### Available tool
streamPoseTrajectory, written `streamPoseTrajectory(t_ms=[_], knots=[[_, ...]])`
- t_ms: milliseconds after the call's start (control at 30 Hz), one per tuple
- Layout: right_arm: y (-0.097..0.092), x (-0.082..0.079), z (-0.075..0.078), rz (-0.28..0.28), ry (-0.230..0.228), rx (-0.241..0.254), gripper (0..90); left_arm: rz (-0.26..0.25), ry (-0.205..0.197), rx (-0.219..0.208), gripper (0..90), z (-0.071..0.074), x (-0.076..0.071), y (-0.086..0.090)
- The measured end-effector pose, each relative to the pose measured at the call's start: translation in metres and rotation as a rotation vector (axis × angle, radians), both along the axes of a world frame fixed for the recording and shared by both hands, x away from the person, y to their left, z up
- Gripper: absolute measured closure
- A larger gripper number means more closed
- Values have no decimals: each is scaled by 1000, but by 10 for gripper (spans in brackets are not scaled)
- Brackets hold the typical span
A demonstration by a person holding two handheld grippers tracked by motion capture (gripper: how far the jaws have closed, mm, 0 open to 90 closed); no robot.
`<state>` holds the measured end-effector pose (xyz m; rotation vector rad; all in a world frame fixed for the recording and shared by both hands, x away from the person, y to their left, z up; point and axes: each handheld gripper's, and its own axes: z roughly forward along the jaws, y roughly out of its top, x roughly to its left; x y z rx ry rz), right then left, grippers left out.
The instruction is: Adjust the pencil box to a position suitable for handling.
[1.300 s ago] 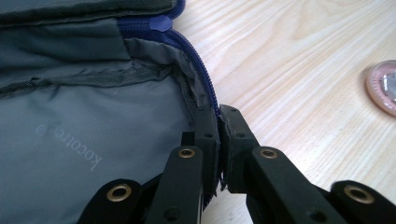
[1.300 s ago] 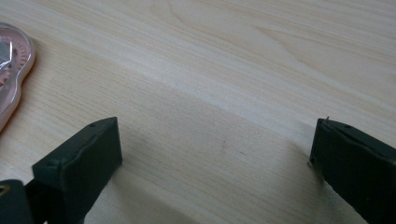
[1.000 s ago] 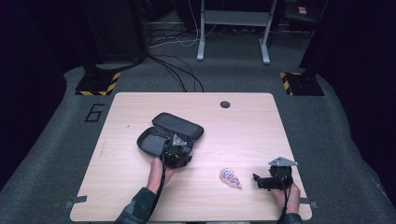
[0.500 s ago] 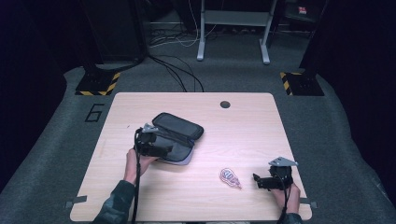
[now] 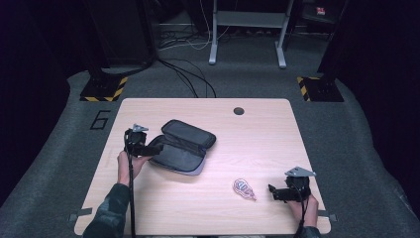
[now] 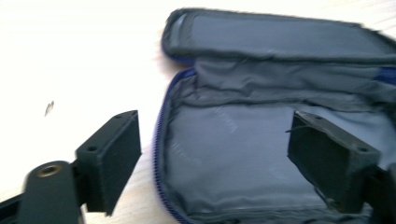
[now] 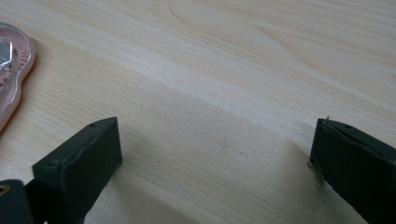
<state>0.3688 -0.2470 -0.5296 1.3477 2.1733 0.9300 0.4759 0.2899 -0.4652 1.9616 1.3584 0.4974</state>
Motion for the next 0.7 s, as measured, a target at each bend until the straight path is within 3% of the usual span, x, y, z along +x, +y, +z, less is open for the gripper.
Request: streamPoseTrajectory(t_ms=[233,267,433,533,633,667,700], knots=[[0,0,0,-3,2,3,16,42,28,-2,274,-12,5,7],[0,0,0,0,-1,0,16,46,45,22,316,-13,5,10],[0,0,0,-1,-1,1,16,74,61,5,403,-17,6,15],[0,0,0,0,-3,0,16,88,80,-18,526,-24,6,20],[0,0,0,-1,-1,2,16,84,85,-36,621,-26,5,21],[0,0,0,-1,-1,2,16,92,68,-48,621,-28,4,20],[0,0,0,2,-3,-1,17,91,52,-17,649,-29,2,19]])
